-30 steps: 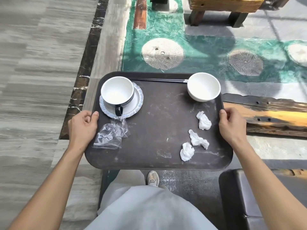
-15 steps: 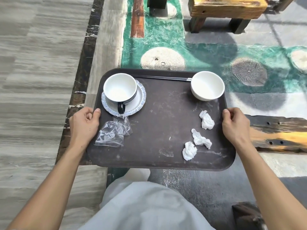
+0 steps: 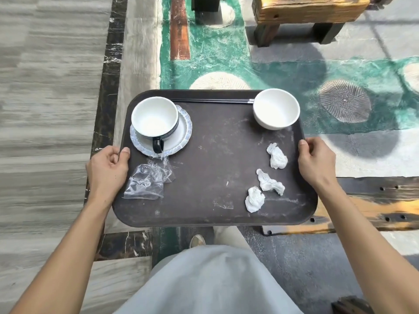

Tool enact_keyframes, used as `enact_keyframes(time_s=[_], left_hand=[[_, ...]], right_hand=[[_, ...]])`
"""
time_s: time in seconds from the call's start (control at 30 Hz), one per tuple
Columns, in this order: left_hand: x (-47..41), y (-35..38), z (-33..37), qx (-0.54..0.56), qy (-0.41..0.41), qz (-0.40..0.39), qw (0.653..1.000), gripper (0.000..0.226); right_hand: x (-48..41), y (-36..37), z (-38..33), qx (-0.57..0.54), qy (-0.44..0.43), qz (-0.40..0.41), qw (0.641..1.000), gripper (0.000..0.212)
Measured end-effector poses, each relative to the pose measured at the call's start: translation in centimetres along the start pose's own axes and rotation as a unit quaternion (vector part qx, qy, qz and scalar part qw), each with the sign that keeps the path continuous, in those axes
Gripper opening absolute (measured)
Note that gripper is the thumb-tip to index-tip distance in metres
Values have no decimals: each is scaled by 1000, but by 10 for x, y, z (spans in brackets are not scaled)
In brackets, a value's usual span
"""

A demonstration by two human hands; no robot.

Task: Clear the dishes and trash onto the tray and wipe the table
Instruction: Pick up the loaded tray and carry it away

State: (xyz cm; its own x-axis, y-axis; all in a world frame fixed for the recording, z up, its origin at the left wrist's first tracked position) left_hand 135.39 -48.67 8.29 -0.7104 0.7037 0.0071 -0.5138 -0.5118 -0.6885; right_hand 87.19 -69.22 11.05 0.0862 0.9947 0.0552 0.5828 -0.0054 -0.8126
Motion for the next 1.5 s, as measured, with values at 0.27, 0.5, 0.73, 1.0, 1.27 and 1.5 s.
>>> enact_keyframes(time_s=[0.27, 0.5, 0.73, 1.0, 1.27, 1.5], left_hand=[[-87, 40, 31, 7, -24, 24, 999, 31], [-183, 79, 85, -1, -29, 43, 999, 28], [-280, 118, 120, 5, -29, 38, 999, 27], [-428, 165, 161, 9, -2, 21, 1000, 35], [-571, 202, 215, 27, 41, 1, 999, 34], [-669, 246, 258, 30, 42, -15, 999, 31]], right_hand=[[-114, 25, -36, -11, -10, -13, 1000, 31], [-244, 40, -88, -1, -34, -27, 999, 31], [-342, 57, -122, -12, -26, -28, 999, 30], [-458, 79, -170, -12, -8, -3, 1000, 27], [-559, 97, -222, -16, 21, 24, 999, 29], [-658, 110, -250, -7, 27, 27, 999, 27]])
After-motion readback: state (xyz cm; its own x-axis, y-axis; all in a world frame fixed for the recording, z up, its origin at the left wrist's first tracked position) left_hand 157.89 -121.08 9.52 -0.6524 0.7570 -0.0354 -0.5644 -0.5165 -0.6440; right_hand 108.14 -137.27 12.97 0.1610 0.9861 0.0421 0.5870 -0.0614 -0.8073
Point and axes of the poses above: each hand's wrist, its own x-axis away from the middle knuckle, its own y-axis out of the palm, z = x × y, the point moved 8 cm from there along -x, towards the middle knuckle, and after that the axes turned 3 degrees about y, right-handed, at the moved point
